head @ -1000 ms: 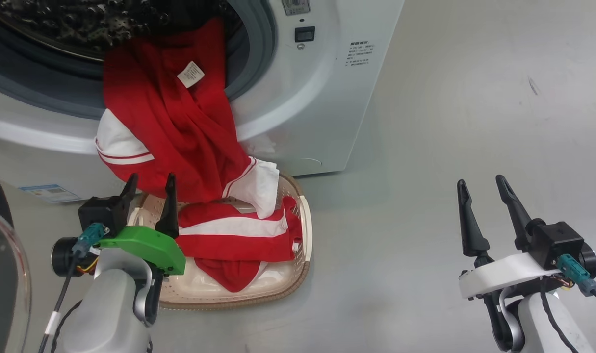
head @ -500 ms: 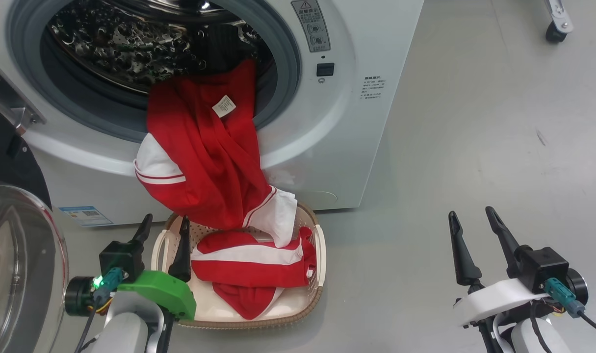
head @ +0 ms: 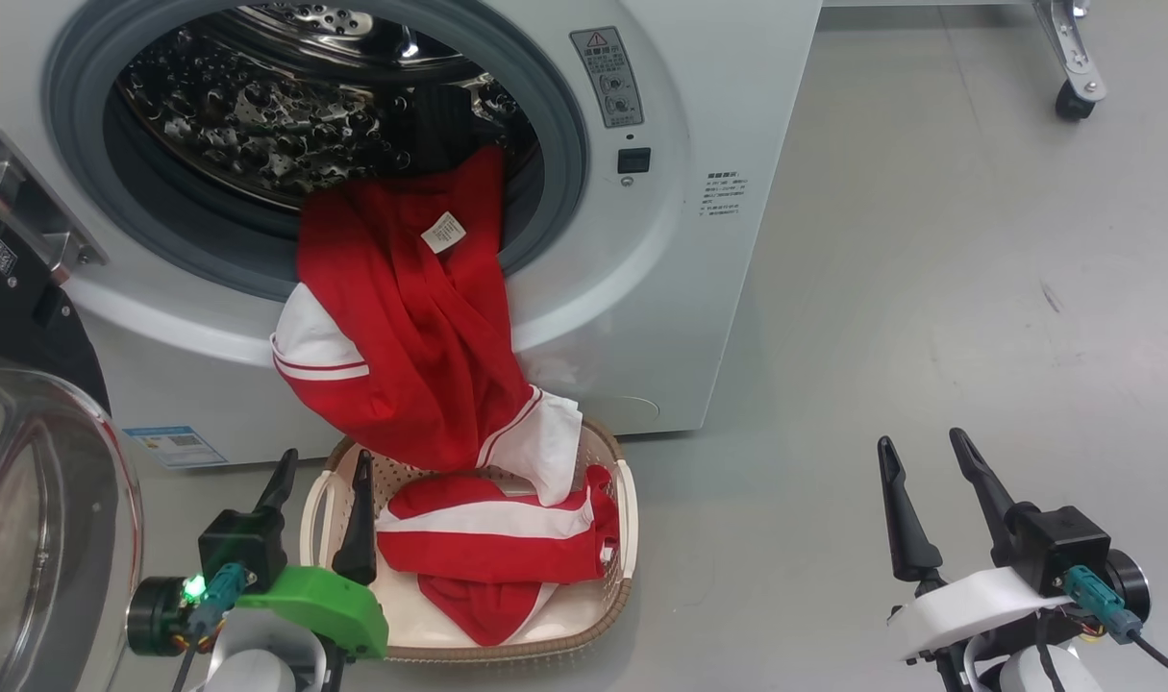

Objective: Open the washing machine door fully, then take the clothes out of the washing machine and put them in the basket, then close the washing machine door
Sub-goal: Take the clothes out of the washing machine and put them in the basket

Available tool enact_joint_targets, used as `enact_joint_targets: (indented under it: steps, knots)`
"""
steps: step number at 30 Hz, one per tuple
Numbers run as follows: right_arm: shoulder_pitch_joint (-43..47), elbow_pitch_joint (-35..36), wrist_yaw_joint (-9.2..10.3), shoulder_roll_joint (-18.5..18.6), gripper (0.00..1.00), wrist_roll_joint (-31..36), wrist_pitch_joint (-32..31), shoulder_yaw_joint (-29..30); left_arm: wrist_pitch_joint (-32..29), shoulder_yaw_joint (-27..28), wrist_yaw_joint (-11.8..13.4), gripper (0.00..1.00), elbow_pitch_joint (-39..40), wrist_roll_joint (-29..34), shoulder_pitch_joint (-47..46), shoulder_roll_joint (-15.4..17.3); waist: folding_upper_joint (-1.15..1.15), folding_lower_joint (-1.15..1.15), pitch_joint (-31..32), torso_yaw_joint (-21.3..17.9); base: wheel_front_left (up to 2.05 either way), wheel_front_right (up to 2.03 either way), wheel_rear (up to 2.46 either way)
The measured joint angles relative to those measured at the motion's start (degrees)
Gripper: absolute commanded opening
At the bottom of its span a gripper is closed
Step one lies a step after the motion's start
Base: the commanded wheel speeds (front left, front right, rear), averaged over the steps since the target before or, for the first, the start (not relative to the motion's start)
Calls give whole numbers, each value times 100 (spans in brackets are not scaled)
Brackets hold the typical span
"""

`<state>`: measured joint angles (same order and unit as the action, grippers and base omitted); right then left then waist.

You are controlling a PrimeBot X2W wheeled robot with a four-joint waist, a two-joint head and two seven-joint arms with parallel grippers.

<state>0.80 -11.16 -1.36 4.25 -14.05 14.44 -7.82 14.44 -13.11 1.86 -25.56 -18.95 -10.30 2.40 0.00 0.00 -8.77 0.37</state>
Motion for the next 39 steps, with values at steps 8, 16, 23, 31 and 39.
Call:
enact_joint_targets:
  steps: [8,16,23,31,39]
  knots:
    - [5,58,7,-3,100,0,1,0,0,-12,70,100,199,35,129,1,0,0,15,-15,0,0,0]
    - [41,127,7,-3,100,0,1,-19,-25,-13,99,100,363,41,171,2,0,0,-29,-29,0,0,0]
    - [37,183,-2,-20,100,1,0,-130,-157,0,79,100,383,-89,173,5,0,0,-143,-115,0,0,0]
    - [-23,267,-7,-24,100,1,0,-160,-499,33,-15,100,174,-352,-26,3,0,0,-364,-272,0,0,0]
    - [-266,301,-55,-56,100,0,0,-272,-949,216,-123,100,-243,-611,-700,7,0,0,-625,-557,0,0,0]
